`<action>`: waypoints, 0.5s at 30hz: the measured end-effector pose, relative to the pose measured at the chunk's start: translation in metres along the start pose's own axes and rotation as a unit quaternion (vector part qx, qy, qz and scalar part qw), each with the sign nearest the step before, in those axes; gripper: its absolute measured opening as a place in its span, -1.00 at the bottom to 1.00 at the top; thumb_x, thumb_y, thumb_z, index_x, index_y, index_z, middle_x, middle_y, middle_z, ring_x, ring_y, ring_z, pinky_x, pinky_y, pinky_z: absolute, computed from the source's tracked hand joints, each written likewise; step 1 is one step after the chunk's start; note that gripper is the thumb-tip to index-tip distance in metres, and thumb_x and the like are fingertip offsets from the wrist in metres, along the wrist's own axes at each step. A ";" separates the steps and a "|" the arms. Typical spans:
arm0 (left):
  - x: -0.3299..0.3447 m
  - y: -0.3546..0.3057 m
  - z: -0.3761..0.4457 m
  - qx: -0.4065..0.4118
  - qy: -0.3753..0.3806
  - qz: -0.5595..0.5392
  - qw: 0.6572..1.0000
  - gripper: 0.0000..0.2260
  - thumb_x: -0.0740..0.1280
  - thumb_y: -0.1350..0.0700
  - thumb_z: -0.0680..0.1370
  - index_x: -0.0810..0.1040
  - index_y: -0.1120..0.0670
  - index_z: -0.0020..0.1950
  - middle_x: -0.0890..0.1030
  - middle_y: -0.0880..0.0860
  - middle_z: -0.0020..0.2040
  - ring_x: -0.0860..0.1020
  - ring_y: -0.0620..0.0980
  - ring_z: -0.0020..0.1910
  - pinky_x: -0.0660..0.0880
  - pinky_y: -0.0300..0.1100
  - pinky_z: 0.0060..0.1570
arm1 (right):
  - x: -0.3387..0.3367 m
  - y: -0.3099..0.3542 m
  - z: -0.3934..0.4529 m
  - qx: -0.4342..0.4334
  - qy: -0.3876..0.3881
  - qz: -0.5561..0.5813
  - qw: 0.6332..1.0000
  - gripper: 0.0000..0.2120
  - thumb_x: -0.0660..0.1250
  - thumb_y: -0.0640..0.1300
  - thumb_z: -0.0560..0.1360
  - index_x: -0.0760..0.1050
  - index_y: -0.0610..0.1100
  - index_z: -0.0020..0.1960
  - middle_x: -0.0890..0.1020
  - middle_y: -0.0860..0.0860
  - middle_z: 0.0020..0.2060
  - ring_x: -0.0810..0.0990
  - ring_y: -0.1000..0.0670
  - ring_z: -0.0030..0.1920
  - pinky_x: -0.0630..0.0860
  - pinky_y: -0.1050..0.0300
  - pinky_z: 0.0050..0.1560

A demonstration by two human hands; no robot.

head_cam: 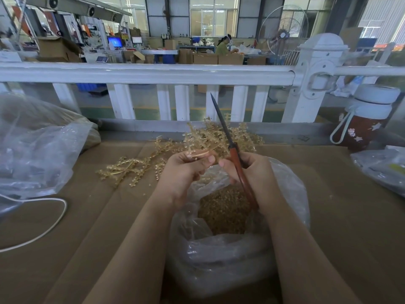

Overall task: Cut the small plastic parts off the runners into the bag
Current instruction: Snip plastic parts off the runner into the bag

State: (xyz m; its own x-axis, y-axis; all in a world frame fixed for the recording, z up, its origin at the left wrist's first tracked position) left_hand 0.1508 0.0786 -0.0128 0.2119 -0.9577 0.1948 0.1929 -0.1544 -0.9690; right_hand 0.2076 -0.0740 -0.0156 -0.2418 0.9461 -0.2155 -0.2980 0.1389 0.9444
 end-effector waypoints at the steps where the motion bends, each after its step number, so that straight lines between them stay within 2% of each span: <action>1: 0.001 0.000 0.000 -0.001 0.004 0.003 1.000 -0.86 0.51 0.04 0.27 0.75 0.02 -0.20 0.55 -0.09 -0.41 0.36 -0.14 -0.40 0.30 -0.26 -0.32 | 0.000 0.000 -0.001 0.001 -0.001 0.007 1.000 -0.87 0.54 -0.02 0.46 0.66 -0.06 -0.16 0.64 0.05 -0.44 0.60 0.12 -0.41 0.57 0.19 -0.28; 4: 0.003 0.000 -0.001 -0.007 0.013 0.011 1.000 -0.89 0.51 0.07 0.29 0.75 0.01 -0.21 0.59 -0.08 -0.38 0.40 -0.16 -0.40 0.31 -0.26 -0.32 | -0.001 0.002 -0.002 0.003 -0.006 0.024 1.000 -0.89 0.54 -0.06 0.47 0.66 -0.08 -0.13 0.66 -0.01 -0.41 0.62 0.03 -0.37 0.64 -0.08 -0.15; 6: 0.003 0.000 -0.001 -0.010 0.011 0.016 1.000 -0.94 0.50 0.13 0.35 0.75 -0.02 -0.24 0.65 -0.06 -0.31 0.44 -0.17 -0.39 0.34 -0.25 -0.30 | -0.002 0.004 -0.003 -0.003 -0.014 0.032 0.999 -0.89 0.55 -0.09 0.46 0.66 -0.10 -0.14 0.65 -0.02 -0.39 0.61 -0.01 -0.35 0.63 -0.18 -0.12; 7: 0.002 0.000 0.000 -0.005 0.007 0.022 1.000 -0.88 0.49 0.18 0.39 0.74 -0.04 -0.27 0.67 -0.04 -0.25 0.46 -0.18 -0.38 0.36 -0.25 -0.28 | -0.003 0.005 -0.003 -0.007 -0.017 0.037 0.999 -0.90 0.55 -0.10 0.46 0.66 -0.10 -0.15 0.65 -0.02 -0.39 0.61 -0.02 -0.34 0.63 -0.19 -0.11; 9: 0.001 -0.001 0.001 0.006 0.000 0.028 1.000 -0.82 0.49 0.24 0.41 0.72 -0.04 -0.30 0.68 0.00 -0.19 0.50 -0.17 -0.36 0.38 -0.25 -0.27 | -0.003 0.006 -0.004 -0.008 -0.018 0.046 0.999 -0.90 0.55 -0.10 0.46 0.66 -0.08 -0.14 0.64 0.00 -0.36 0.60 0.00 -0.31 0.61 -0.14 -0.10; 10: 0.002 -0.002 0.001 0.008 0.001 0.020 1.000 -0.86 0.51 0.22 0.38 0.71 -0.02 -0.30 0.67 0.01 -0.22 0.51 -0.16 -0.36 0.40 -0.25 -0.28 | -0.003 0.006 -0.004 -0.009 -0.021 0.049 0.999 -0.90 0.55 -0.11 0.45 0.65 -0.09 -0.14 0.64 -0.01 -0.35 0.60 0.01 -0.30 0.60 -0.11 -0.11; 11: 0.002 -0.002 0.000 0.008 0.004 0.004 1.000 -0.92 0.52 0.19 0.34 0.69 0.02 -0.26 0.66 0.00 -0.28 0.53 -0.14 -0.36 0.42 -0.26 -0.29 | -0.004 0.006 -0.004 -0.011 -0.026 0.047 0.999 -0.90 0.55 -0.11 0.45 0.65 -0.09 -0.15 0.65 -0.01 -0.34 0.59 0.03 -0.30 0.59 -0.06 -0.13; 12: 0.001 -0.003 0.000 0.010 0.002 -0.013 1.000 -0.89 0.53 0.16 0.31 0.67 0.05 -0.21 0.64 0.01 -0.32 0.54 -0.11 -0.36 0.44 -0.26 -0.28 | -0.005 0.006 -0.004 -0.015 -0.031 0.040 0.999 -0.90 0.56 -0.11 0.45 0.65 -0.08 -0.16 0.65 -0.02 -0.34 0.59 0.06 -0.31 0.58 -0.01 -0.16; 15: -0.004 -0.004 0.002 0.018 -0.014 -0.042 0.999 -0.84 0.50 0.13 0.35 0.65 0.15 -0.13 0.65 0.07 -0.28 0.55 -0.07 -0.34 0.48 -0.21 -0.23 | -0.008 0.007 -0.002 -0.033 -0.041 0.019 0.998 -0.89 0.56 -0.11 0.45 0.64 -0.05 -0.18 0.65 0.01 -0.36 0.58 0.11 -0.34 0.56 0.16 -0.24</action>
State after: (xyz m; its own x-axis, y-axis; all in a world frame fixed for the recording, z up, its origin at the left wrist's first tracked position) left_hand 0.1508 0.0835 -0.0098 0.2201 -0.9344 0.2800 0.2453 -0.2248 -0.9430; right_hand 0.2055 -0.0811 -0.0083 -0.1787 0.9714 -0.1566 -0.3509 0.0858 0.9325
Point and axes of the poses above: each hand's wrist, its own z-axis towards the middle knuckle, its own x-axis out of the palm, y = z × x, the point moved 8 cm from there along z, towards the middle knuckle
